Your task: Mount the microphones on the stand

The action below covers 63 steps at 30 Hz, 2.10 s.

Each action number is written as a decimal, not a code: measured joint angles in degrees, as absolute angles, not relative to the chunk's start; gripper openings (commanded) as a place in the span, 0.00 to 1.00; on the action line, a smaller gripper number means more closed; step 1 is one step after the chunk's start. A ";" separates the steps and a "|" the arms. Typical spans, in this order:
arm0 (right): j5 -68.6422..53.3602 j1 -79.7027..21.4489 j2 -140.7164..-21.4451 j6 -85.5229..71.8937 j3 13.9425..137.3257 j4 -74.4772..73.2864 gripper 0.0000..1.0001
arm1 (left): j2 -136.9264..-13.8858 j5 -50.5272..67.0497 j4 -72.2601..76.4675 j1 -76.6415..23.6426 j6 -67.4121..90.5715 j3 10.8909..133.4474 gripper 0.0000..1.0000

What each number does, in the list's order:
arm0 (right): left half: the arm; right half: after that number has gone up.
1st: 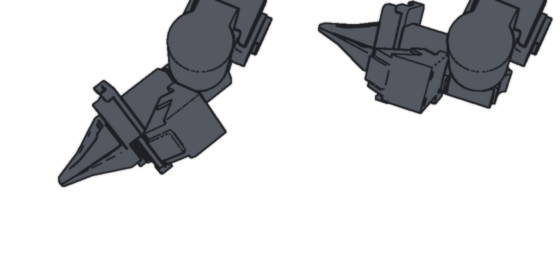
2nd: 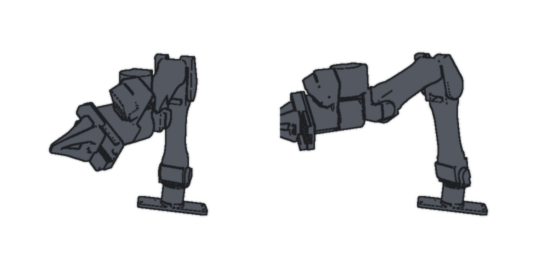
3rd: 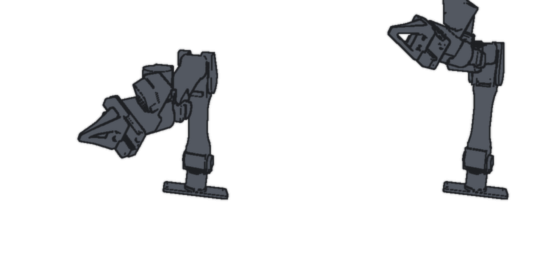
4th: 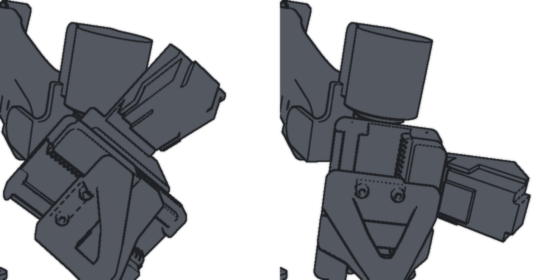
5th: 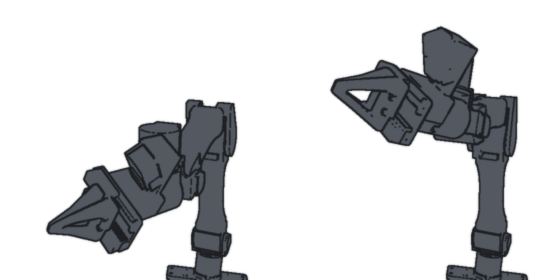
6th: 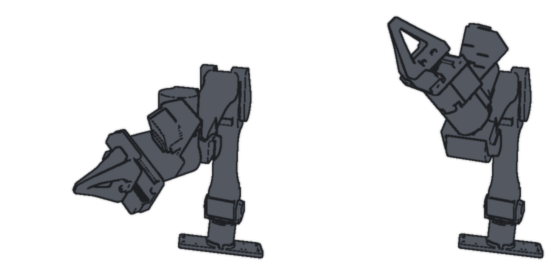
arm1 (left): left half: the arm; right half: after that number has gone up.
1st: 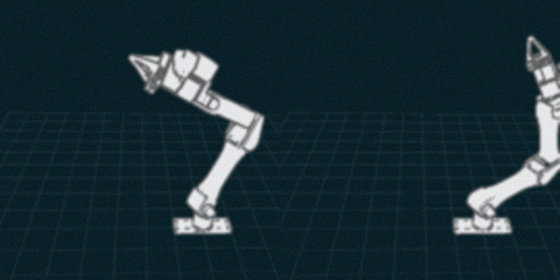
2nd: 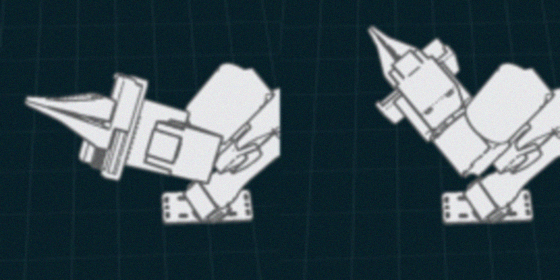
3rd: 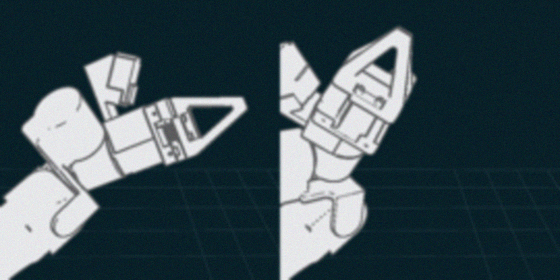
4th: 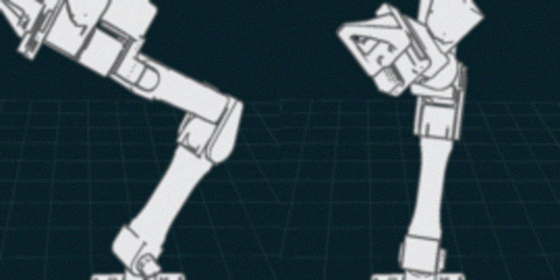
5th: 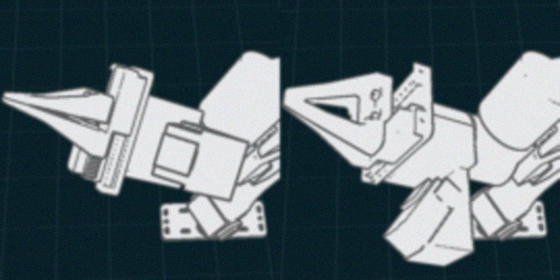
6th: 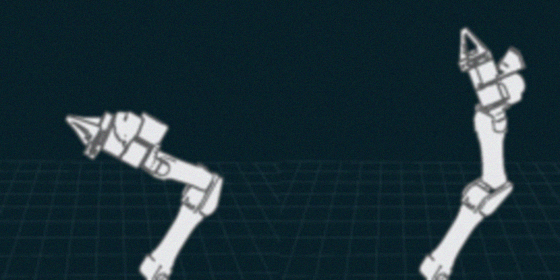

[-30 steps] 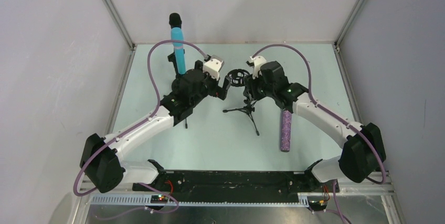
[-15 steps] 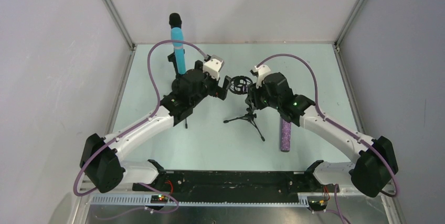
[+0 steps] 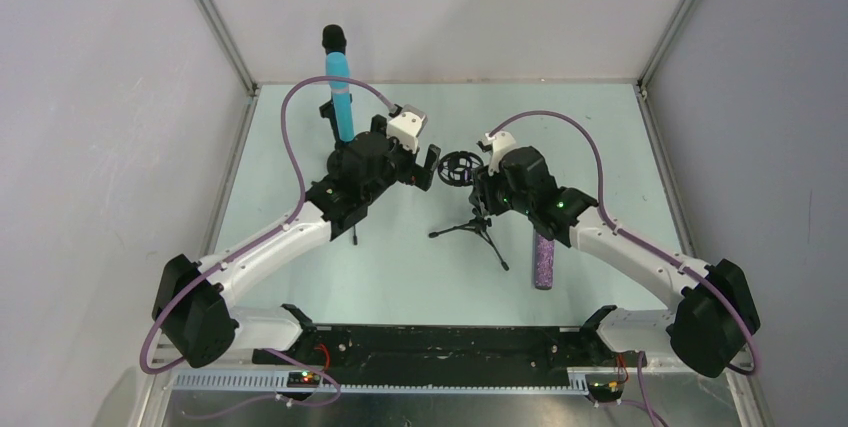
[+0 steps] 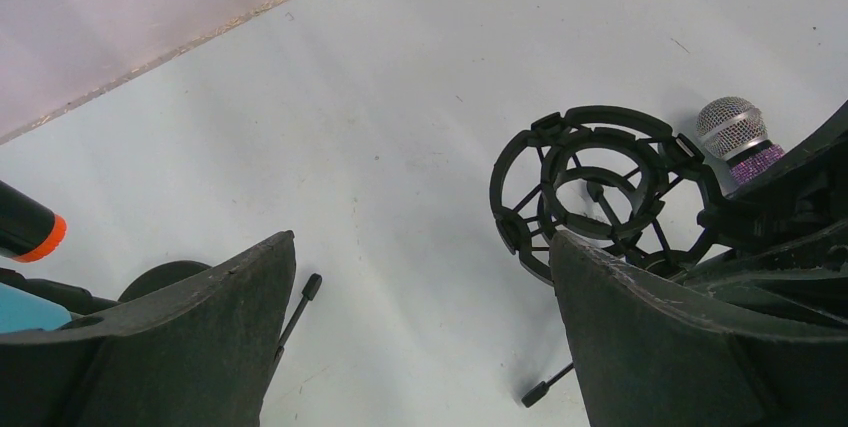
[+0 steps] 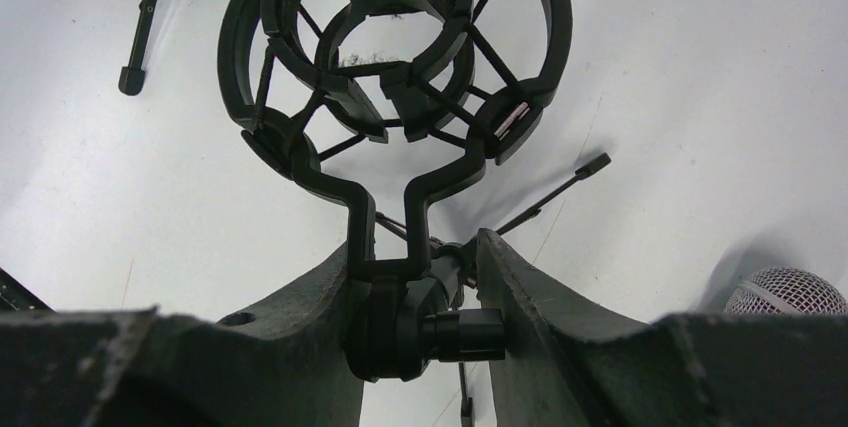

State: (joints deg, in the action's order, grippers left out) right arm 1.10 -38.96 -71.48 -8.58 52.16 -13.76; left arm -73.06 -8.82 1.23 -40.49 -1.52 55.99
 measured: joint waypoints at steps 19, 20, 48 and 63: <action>-1.48 -38.96 -70.19 -8.12 51.92 -12.08 0.59 | -73.06 -8.84 1.23 -40.49 -1.54 55.99 1.00; -1.63 -38.94 -70.06 -8.05 51.92 -12.08 0.59 | -73.06 -8.84 1.21 -40.49 -1.54 55.99 1.00; -8.29 -33.10 -56.51 -11.05 51.57 -5.26 0.66 | -71.59 -8.91 1.23 -40.49 -1.52 55.99 1.00; -7.05 -20.86 -49.98 -21.80 47.05 -5.82 0.86 | -71.46 -8.91 1.23 -40.49 -1.48 55.99 1.00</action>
State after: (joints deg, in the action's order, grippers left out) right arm -7.05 -20.86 -49.98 -21.80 47.05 -5.82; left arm -71.46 -8.91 1.23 -40.49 -1.48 55.99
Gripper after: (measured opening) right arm 0.815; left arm 0.996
